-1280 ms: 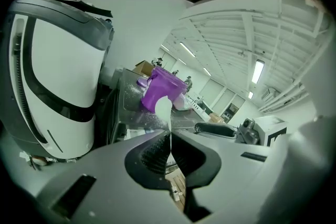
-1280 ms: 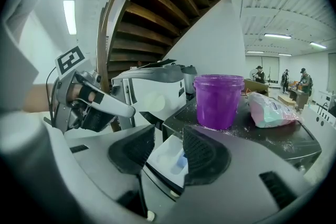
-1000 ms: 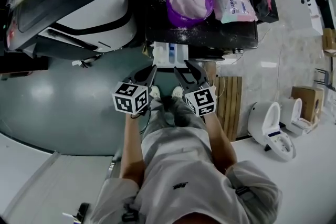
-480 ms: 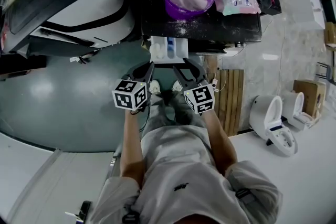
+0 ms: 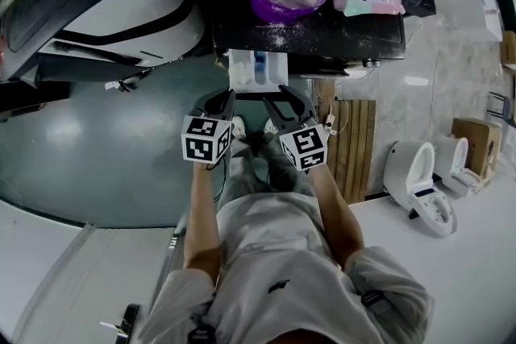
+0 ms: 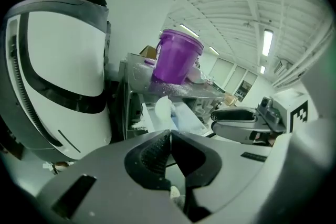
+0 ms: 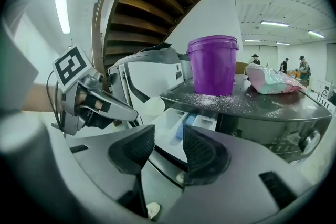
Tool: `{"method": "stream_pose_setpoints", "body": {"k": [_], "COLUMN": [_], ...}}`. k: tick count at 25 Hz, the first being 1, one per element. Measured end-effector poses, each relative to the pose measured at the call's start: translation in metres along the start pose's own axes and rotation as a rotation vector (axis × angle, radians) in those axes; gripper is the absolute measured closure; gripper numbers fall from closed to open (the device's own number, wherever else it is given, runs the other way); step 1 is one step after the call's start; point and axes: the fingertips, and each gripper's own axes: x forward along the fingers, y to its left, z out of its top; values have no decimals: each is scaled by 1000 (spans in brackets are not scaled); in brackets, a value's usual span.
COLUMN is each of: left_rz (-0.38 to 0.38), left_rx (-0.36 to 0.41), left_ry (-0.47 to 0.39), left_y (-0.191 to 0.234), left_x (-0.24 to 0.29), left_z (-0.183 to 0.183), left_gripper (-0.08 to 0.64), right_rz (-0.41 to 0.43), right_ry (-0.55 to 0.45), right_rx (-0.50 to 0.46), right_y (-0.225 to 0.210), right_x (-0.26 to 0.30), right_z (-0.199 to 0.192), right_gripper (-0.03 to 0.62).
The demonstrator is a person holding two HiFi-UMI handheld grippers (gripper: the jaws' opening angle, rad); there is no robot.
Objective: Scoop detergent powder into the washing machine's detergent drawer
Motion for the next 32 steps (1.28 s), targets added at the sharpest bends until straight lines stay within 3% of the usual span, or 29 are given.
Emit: {"method": "stream_pose_setpoints", "body": {"k": [12,32], "left_rz": [143,292], "left_rx": [188,542], "left_ry": [118,248], "left_y": [-1,-2], "left_x": [9,6], "left_z": [-4,-5], "left_gripper": [545,545], "right_rz": [-1,-9], "right_ry": [-1,2], "right_rx": [16,29], "right_y": [-5,-3], "right_x": [-3,-3], "right_z": [-2,-7], "right_gripper": [425,425]}}
